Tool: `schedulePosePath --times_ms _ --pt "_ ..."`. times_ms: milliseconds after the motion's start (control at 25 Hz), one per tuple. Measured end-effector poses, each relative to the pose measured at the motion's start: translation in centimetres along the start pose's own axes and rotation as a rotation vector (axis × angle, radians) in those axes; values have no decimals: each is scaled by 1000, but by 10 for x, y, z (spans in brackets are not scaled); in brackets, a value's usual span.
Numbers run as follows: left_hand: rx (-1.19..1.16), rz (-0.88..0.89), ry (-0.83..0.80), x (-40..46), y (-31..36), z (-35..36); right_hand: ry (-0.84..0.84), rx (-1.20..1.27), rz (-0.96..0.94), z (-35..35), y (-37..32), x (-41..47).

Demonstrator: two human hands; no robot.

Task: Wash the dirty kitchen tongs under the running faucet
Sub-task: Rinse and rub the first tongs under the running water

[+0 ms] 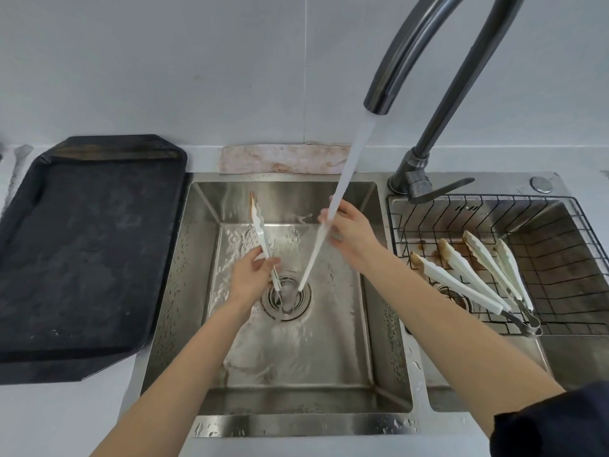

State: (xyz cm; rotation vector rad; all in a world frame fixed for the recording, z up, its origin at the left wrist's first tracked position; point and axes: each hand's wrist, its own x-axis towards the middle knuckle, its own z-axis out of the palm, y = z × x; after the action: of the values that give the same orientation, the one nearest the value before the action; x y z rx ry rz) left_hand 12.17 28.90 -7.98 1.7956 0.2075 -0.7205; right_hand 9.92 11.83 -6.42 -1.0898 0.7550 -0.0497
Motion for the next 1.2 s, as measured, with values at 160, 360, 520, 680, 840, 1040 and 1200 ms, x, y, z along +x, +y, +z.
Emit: schedulePosePath --times_ms 160,360,520,680,840,1040,1200 --pt "-14 -102 -62 -7 -3 5 -80 41 46 10 1 -2" --pt "-61 -118 -38 -13 -1 17 110 256 147 25 0 -5" --pt "-114 -154 -49 -15 -5 19 116 368 142 23 4 -6" --pt "-189 -151 -46 -17 -6 17 59 407 95 17 10 -13" --pt "-258 -189 -69 -20 -3 18 61 187 15 10 18 -18" --pt "-457 -263 -125 -25 5 17 175 153 112 0 16 -25" --pt "-502 -338 -233 -17 5 23 174 20 22 -10 4 -35"
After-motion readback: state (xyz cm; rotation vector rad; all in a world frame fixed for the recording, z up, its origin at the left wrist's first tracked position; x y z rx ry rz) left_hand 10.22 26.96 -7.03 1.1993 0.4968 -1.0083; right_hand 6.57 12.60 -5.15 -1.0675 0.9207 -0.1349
